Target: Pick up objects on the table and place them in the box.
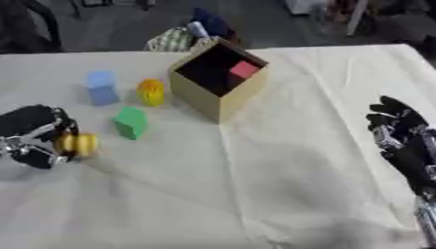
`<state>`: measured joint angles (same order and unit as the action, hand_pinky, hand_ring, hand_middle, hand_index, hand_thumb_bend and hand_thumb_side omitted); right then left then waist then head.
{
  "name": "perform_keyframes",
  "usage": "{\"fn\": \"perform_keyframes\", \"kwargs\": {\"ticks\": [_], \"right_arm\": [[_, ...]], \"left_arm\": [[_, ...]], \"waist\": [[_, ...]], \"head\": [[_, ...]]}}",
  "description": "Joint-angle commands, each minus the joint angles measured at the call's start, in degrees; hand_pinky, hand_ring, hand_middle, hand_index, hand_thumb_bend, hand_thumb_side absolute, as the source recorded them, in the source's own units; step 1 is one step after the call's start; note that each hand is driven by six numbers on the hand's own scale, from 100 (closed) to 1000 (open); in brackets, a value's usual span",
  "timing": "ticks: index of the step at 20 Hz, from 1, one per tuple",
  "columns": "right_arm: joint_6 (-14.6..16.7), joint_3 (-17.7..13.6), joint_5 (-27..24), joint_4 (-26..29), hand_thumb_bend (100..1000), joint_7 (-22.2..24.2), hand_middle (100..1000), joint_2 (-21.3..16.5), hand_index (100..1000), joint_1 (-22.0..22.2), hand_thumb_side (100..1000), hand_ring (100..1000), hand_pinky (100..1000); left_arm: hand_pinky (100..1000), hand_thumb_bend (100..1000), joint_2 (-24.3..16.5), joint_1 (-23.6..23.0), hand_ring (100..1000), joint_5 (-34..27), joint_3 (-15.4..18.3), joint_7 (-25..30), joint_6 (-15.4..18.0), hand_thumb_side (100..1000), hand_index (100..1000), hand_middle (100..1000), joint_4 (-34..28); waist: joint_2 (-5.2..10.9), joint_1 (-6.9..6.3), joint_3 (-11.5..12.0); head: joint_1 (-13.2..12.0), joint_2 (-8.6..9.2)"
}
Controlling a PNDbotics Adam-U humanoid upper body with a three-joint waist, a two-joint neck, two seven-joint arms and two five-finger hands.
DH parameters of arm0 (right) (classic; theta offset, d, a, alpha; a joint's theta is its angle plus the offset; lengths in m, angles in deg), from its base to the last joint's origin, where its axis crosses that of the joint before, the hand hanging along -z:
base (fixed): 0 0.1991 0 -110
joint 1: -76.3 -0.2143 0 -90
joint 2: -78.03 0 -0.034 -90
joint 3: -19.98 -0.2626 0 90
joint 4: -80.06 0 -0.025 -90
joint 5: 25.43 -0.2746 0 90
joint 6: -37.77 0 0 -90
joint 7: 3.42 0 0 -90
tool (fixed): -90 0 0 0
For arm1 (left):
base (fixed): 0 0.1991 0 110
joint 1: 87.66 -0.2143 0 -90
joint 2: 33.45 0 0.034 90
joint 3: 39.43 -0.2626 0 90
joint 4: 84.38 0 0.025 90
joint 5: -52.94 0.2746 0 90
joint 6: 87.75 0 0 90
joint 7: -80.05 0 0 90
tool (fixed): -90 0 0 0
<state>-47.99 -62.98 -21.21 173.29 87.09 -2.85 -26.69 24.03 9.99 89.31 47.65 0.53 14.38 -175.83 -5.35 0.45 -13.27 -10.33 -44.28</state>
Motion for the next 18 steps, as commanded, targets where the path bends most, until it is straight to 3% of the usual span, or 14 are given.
{"fn": "perform_keyframes", "kwargs": {"ticks": [1, 5, 10, 15, 18], "right_arm": [[0.06, -0.32, 0.06, 0.58, 100, -0.04, 782, -0.86, 898, -0.31, 447, 801, 783], [0.09, 0.16, -0.1, 0.49, 100, 0.36, 782, -0.54, 898, -0.13, 448, 801, 783], [0.09, 0.49, -0.41, 0.46, 100, 0.66, 782, -0.22, 898, -0.19, 449, 801, 783], [0.08, 0.9, -0.7, 0.48, 100, 1.01, 782, 0.06, 897, -0.44, 451, 800, 783], [0.09, 1.18, -0.97, 0.48, 100, 1.24, 782, 0.17, 898, -0.51, 454, 800, 783]], "left_arm": [[320, 191, -4.3, 5.37, 290, -4.28, 2.31, -0.22, -2.1, 100, 454, 249, -5.27], [333, 181, -1.61, 18.32, 300, -2.89, -1.72, 0.45, -3.92, 100, 443, 258, -2.72], [355, 185, 10.61, 34.82, 314, 6.82, -8.05, 1.15, -3.16, 100, 463, 273, 13.26], [369, 139, 21.36, 43.07, 323, 17.55, -6.35, -3.87, -3.26, 100, 477, 280, 30.53], [413, 179, 25.51, 45.76, 360, 21.71, -4.38, -8.4, -3.79, 100, 514, 315, 37.77]], "waist": [[1.44, -0.39, -0.12], [1.79, -0.29, -0.84], [1.63, -0.03, -1.99], [1.0, 0.02, -3.45], [0.67, -0.18, -4.43]], "head": [[0.18, 0.16], [-0.08, 0.16], [-0.14, 0.16], [-0.73, 0.16], [-1.28, 0.16]]}}
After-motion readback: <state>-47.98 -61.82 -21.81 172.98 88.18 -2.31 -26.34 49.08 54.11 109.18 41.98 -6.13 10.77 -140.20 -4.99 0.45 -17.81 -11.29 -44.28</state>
